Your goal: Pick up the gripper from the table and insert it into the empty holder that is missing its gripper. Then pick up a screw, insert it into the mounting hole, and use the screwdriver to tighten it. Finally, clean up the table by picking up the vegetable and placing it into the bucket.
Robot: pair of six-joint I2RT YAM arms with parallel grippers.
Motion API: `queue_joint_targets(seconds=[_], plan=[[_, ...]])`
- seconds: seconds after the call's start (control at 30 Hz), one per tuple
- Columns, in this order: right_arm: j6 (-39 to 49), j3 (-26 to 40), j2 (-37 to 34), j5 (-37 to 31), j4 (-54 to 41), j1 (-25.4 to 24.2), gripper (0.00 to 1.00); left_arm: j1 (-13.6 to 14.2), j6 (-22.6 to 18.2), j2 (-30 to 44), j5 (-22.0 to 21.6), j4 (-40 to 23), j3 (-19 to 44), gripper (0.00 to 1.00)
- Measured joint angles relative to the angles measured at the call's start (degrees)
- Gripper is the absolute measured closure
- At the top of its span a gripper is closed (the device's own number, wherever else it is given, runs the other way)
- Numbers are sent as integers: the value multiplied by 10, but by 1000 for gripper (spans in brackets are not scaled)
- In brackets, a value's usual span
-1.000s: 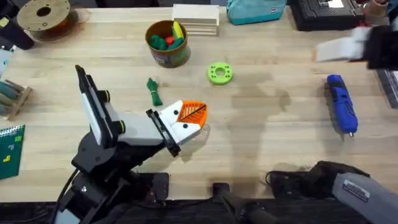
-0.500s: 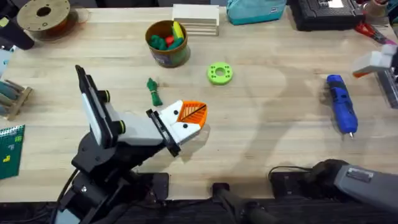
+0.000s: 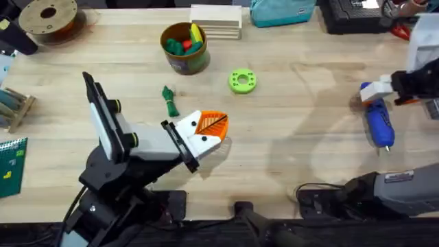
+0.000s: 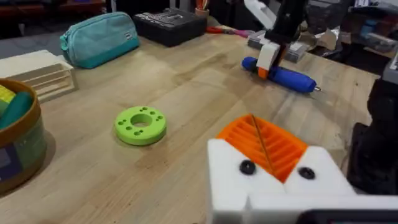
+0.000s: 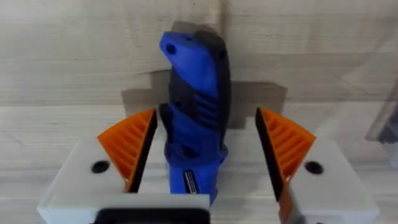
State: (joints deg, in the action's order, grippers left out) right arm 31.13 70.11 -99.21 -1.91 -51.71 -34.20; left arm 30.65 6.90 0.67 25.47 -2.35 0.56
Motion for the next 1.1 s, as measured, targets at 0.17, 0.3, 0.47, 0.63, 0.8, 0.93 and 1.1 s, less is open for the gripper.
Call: queue_joint_targets(seconds=[0.17,0.3,0.47,0.63,0.8,0.93,1.1], plan=[[9,-1,-45,0,10,0,45,0,0,0,0,0,0,991],[11,-2,-53,0,32,0,45,0,0,0,0,0,0,991],[11,-2,-53,12,50,0,62,0,0,0,-1,0,0,991],[16,-1,-53,17,58,0,515,0,0,0,-2,0,0,991],[17,-2,-53,23,57,-1,975,0,0,0,-2,-1,0,991],[13,-3,-49,26,56,-1,970,0,0,0,-2,-1,0,991],[-2,-9,7,66,55,-1,971,0,0,0,-2,-1,0,991]])
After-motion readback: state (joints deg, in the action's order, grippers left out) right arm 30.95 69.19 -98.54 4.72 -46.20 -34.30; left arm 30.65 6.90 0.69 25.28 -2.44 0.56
